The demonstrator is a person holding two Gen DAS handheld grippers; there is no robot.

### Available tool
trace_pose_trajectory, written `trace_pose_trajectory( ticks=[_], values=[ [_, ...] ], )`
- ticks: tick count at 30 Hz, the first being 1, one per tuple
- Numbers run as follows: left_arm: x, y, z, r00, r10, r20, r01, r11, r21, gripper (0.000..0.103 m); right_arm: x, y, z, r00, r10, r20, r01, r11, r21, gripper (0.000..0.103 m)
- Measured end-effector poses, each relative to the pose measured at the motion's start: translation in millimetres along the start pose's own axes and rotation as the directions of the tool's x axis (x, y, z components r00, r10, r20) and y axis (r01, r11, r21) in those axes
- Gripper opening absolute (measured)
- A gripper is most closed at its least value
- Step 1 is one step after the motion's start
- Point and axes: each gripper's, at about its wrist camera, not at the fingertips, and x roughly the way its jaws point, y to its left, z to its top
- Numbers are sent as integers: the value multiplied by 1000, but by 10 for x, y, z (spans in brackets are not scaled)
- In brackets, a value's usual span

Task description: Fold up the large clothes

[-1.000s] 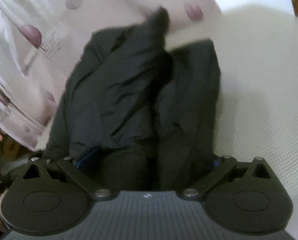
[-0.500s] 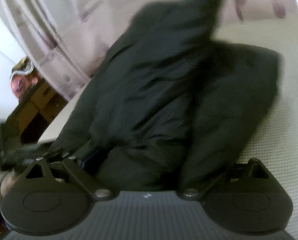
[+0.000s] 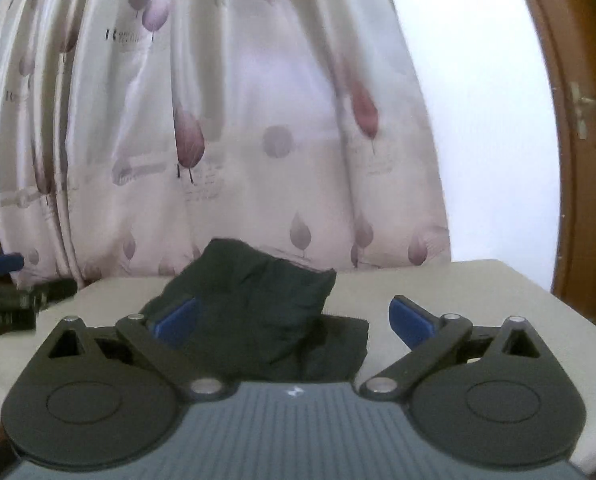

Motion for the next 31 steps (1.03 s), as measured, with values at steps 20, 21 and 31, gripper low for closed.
trace_pose_trajectory(
  ticks=[20,21,31],
  values=[
    [-282,53,227,1000,-16,8,17,996,-90,103,-532,384,56,997,66,38,-63,995,-78,103],
    [-272,56,222,1000,-20,-4,19,995,-93,103,-536,388,46,997,66,35,-63,995,-79,103],
    [-151,5,124,994,13,-111,-24,995,-93,103,-537,463,-11,1000,3,7,-3,995,-95,103]
  ],
)
